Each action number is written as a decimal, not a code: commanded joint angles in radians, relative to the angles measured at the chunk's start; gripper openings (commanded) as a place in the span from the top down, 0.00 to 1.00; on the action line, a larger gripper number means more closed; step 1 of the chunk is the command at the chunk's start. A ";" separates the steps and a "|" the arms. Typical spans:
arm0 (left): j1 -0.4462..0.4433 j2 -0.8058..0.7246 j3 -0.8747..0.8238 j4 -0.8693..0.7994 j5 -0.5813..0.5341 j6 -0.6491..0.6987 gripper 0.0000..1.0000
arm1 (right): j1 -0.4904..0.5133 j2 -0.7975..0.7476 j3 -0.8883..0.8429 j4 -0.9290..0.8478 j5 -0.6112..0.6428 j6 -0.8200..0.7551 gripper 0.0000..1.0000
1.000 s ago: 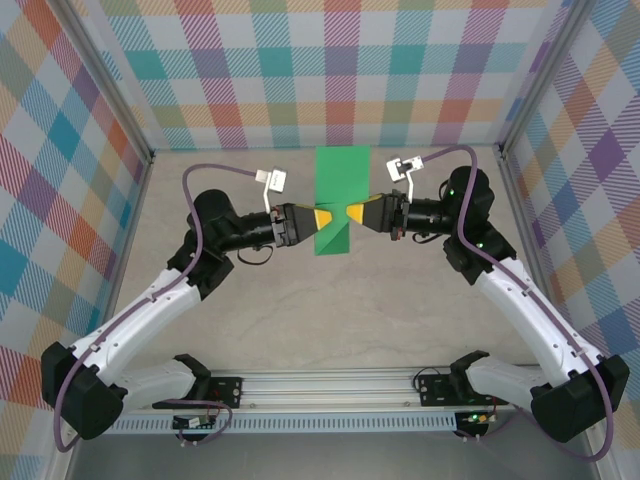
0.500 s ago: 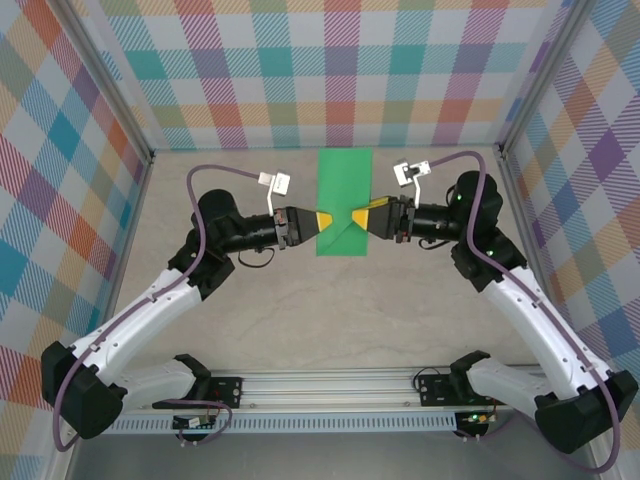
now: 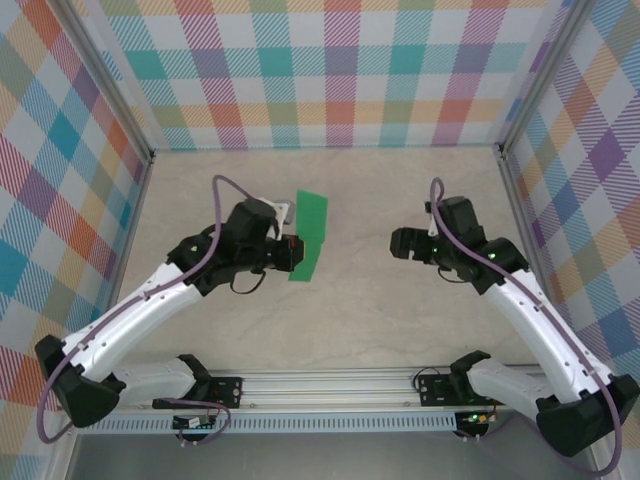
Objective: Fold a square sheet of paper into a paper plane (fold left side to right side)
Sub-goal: Turn over the paper at the center of the table.
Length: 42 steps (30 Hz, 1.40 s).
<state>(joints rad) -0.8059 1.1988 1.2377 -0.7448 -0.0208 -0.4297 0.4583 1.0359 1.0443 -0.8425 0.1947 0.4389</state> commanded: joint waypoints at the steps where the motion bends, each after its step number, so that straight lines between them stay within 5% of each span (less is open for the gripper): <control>1: -0.119 0.131 0.155 -0.437 -0.482 -0.038 1.00 | 0.002 0.021 -0.091 -0.168 0.262 0.026 0.03; 7: -0.282 0.579 0.546 -1.040 -0.852 -0.363 1.00 | 0.002 0.022 -0.145 -0.133 0.299 0.056 0.00; 17: -0.302 0.932 0.679 -0.957 -0.732 -0.383 1.00 | -0.001 -0.055 -0.125 -0.135 0.291 0.066 0.00; 26: -0.297 1.076 0.671 -0.780 -0.572 -0.309 1.00 | -0.001 -0.048 -0.163 -0.114 0.259 0.066 0.00; 29: -0.289 1.111 0.686 -0.729 -0.490 -0.276 0.93 | -0.001 -0.044 -0.168 -0.101 0.242 0.067 0.00; 42: -0.189 1.004 0.699 -0.443 -0.110 -0.168 0.34 | -0.001 0.012 -0.153 -0.078 0.129 0.050 0.00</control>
<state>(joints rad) -1.0233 2.3009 1.9160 -1.2739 -0.2615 -0.6331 0.4583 1.0336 0.8913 -0.9382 0.3737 0.4892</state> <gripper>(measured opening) 0.634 0.996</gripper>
